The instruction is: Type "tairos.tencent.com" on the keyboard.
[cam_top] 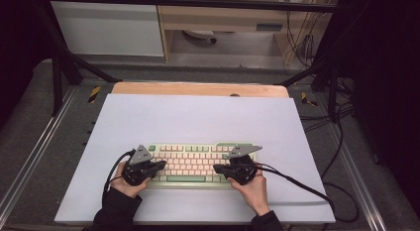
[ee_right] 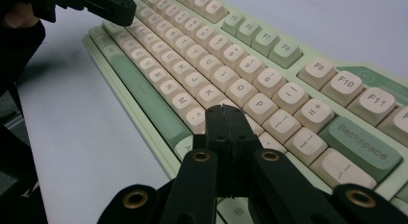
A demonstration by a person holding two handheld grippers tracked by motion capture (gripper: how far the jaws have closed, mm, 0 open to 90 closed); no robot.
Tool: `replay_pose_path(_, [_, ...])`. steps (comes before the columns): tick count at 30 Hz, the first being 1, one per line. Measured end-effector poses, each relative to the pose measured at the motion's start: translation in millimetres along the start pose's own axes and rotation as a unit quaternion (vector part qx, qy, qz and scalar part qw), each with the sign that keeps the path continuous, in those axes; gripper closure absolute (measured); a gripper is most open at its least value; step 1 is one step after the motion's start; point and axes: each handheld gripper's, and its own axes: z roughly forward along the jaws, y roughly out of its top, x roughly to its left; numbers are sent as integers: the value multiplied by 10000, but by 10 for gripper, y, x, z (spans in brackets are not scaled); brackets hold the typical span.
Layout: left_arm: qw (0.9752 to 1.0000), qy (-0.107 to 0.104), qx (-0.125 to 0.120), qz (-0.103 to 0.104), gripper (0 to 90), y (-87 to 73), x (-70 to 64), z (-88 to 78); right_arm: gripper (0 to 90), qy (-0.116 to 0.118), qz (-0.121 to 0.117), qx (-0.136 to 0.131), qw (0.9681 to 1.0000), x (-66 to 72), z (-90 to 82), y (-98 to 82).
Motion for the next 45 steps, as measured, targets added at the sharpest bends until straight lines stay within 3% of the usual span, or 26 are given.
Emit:
replay_pose_path(9, [10000, -11, -26, -33, 897, -9, 23, -36, 900, 51, -53, 31, 10000, 53, 121, 98])
replay_pose_path(25, [10000, -22, -4, -40, 897, -18, 33, -35, 900, -6, -109, 302, 9995, 46, 279, 18])
replay_pose_path(38, [10000, -24, 7, -44, 897, -24, 32, -28, 900, -53, -173, 371, 9991, 47, 305, -8])
replay_pose_path(45, [10000, -34, 5, -35, 897, -21, 28, -32, 900, -97, -183, 248, 9995, 48, 200, 36])
